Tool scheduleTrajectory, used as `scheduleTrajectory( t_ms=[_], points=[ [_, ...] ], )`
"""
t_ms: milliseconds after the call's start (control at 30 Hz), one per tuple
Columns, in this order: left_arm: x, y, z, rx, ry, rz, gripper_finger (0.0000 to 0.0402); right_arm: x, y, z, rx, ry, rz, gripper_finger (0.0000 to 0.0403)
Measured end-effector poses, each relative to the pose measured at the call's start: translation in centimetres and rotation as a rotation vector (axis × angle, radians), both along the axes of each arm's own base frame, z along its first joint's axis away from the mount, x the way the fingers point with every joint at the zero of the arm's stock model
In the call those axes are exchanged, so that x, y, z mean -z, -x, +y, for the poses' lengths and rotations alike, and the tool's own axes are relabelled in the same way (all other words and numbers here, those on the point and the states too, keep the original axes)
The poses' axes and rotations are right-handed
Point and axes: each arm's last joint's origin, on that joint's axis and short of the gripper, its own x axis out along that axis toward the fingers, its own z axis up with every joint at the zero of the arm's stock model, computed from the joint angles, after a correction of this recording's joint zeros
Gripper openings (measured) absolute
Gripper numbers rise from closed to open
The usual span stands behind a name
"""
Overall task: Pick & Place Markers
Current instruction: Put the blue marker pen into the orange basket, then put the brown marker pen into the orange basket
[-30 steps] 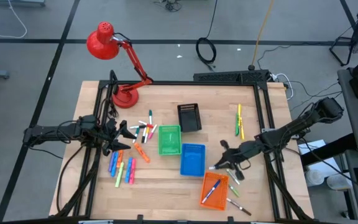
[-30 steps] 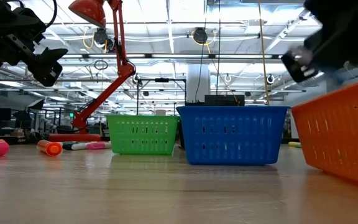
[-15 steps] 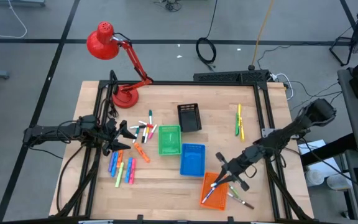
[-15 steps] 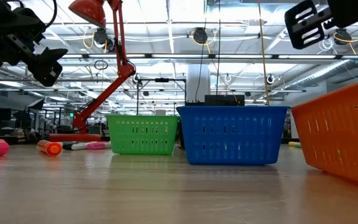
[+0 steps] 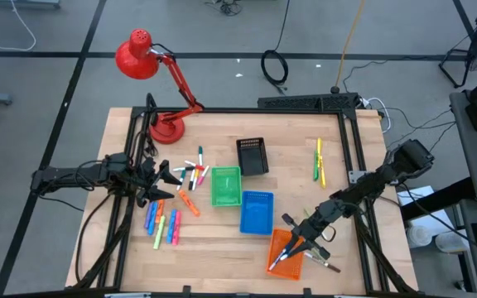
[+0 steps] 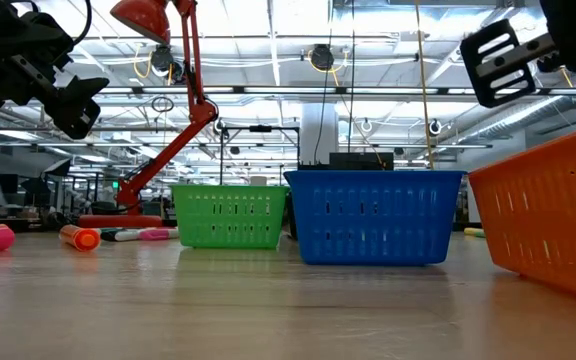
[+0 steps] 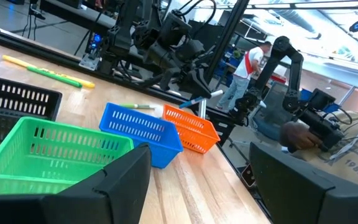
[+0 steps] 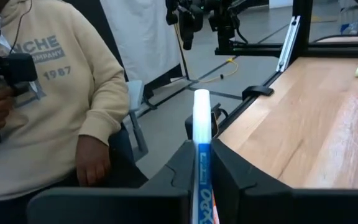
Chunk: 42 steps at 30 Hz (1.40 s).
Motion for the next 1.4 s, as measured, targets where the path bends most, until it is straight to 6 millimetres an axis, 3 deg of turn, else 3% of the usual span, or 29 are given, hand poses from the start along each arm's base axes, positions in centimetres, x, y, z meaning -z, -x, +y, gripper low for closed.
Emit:
scheduleTrajectory(
  t_ms=[567, 700, 800, 1000, 1100, 1200, 1400],
  points=[
    [0.0, 0.0, 0.0, 0.000, 0.001, 0.000, 0.0274, -0.5, 0.2, -0.1, 0.007, -0.038, 0.046, 0.0123],
    [0.0, 0.0, 0.0, 0.000, 0.001, 0.001, 0.0274, -1.4, 1.2, -0.3, 0.031, -0.028, 0.185, 0.0134],
    [0.0, 0.0, 0.0, 0.000, 0.000, 0.000, 0.0273, -2.6, 2.1, 0.5, 0.118, 0.094, 0.321, 0.0136],
    [0.0, 0.0, 0.0, 0.000, 0.002, 0.000, 0.0274, -6.8, 3.5, 3.4, 0.318, 0.301, 0.571, 0.0137],
    [0.0, 0.0, 0.0, 0.000, 0.000, 0.000, 0.0274, -7.7, 4.0, 5.1, 0.360, 0.350, 0.700, 0.0137],
    [0.0, 0.0, 0.0, 0.000, 0.000, 0.000, 0.0273, -7.1, 4.5, 6.2, 0.425, 0.392, 0.848, 0.0137],
    [0.0, 0.0, 0.0, 0.000, 0.000, 0.000, 0.0274, -4.0, 5.5, 7.4, 0.547, 0.401, 1.012, 0.0137]
  ],
)
